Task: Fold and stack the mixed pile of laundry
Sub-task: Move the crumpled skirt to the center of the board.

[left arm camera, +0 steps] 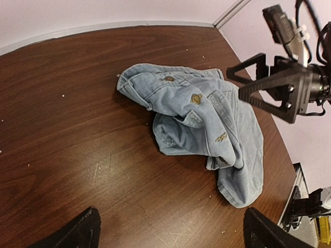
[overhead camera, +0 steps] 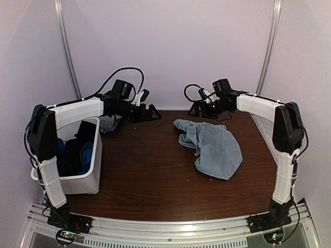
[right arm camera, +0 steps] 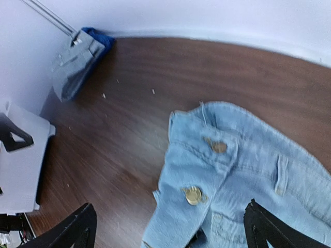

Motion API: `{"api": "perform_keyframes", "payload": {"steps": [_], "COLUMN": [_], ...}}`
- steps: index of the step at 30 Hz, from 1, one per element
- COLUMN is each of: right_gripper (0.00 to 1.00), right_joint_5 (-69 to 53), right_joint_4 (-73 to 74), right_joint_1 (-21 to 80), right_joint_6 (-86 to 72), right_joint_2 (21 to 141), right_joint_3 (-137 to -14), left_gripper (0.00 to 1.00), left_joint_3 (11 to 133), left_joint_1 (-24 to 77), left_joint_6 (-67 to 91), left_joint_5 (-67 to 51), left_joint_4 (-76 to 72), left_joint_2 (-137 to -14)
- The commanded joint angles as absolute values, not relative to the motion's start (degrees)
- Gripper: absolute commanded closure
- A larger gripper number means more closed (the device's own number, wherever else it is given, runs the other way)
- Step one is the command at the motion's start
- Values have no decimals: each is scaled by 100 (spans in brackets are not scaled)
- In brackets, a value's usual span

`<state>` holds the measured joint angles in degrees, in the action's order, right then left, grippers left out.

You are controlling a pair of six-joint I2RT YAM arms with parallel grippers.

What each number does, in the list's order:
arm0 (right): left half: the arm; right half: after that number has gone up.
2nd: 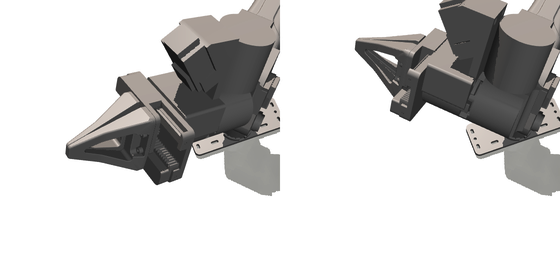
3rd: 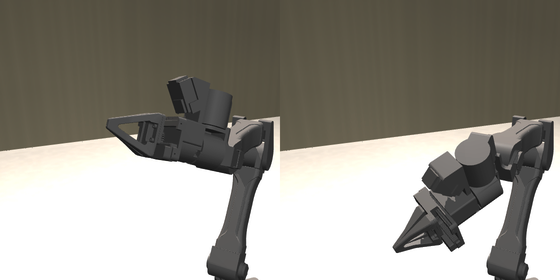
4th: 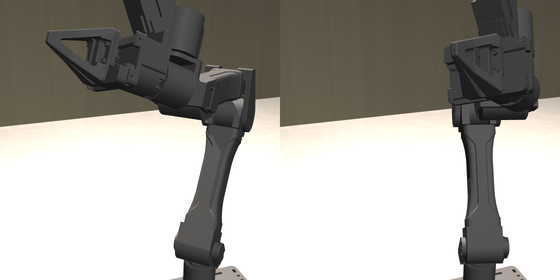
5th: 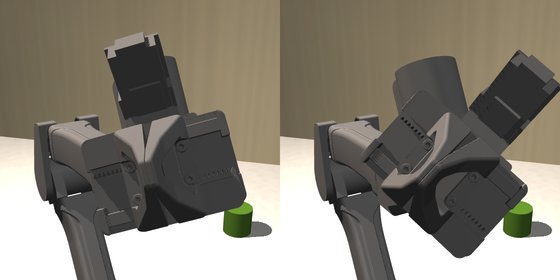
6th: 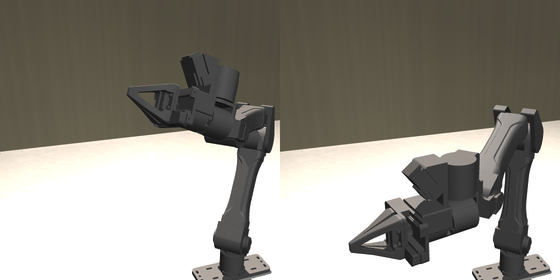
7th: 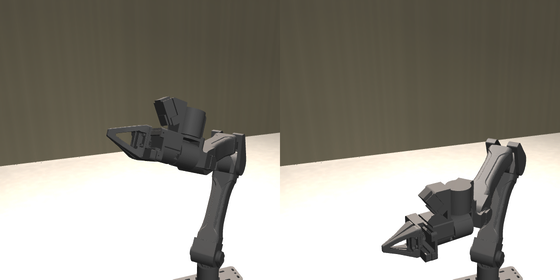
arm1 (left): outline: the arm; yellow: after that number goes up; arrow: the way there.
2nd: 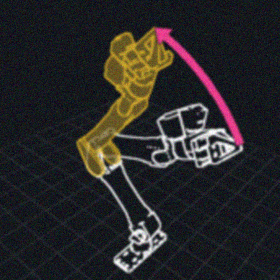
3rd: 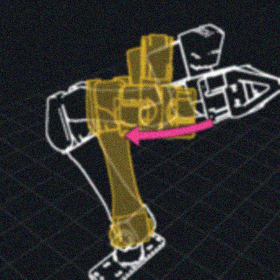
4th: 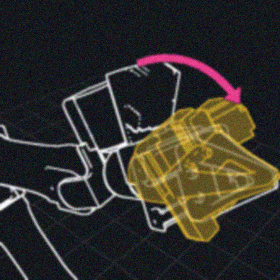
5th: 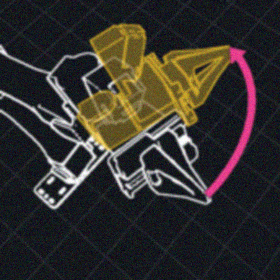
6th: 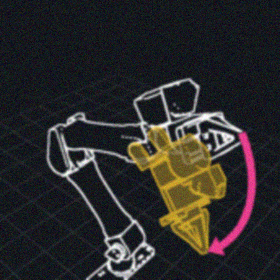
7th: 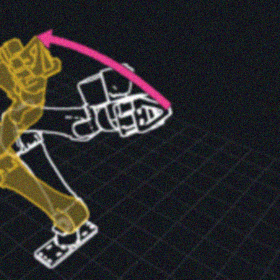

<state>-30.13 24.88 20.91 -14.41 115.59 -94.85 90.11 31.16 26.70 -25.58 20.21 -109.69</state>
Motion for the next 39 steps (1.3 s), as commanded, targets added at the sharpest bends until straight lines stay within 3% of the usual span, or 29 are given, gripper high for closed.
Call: {"api": "perform_keyframes", "payload": {"steps": [1,8,12,14,18,21,25,28,32,35,39], "right_gripper": [0,1,29,39,54,60,59,52,36,34,29], "right_joint_5": [-2551,-2527,-3035,-3308,-3931,-3978,-4122,-4126,-3242,-2413,-2438], "right_joint_4": [3473,4313,4122,3875,3311,2912,2348,2270,2901,3895,4518], "right_joint_1": [2142,2204,2301,2423,2697,3173,3985,4162,3557,3025,2668], "right_joint_6": [-1496,-1096,-1204,-1240,-1693,-2043,-2655,-2964,-3002,-2547,-1994], "right_joint_2": [12182,12977,12538,12100,11189,10463,9615,9157,8746,9089,9875], "right_joint_3": [-10843,-11398,-10634,-9968,-8491,-7449,-6694,-6669,-7103,-7738,-8434], "left_gripper": [2,2,2,2,2,3,2,3,4,6,11], "left_joint_3": [9155,9287,9219,9101,8814,8598,8295,7879,7545,7365,7249], "left_joint_1": [3111,3103,3101,3100,3102,3110,3256,3357,3534,3655,3788], "left_joint_6": [2979,3430,3512,3514,3329,3245,3087,3070,2835,2697,2682], "left_joint_5": [-2480,-2152,-2174,-2276,-2384,-2676,-2805,-2971,-2903,-2697,-2578], "left_joint_4": [2399,2629,2633,2618,2580,2425,2297,2086,2226,2378,2595], "left_joint_2": [-10688,-10663,-10571,-10510,-10443,-10491,-10437,-10417,-10422,-10446,-10563]}}
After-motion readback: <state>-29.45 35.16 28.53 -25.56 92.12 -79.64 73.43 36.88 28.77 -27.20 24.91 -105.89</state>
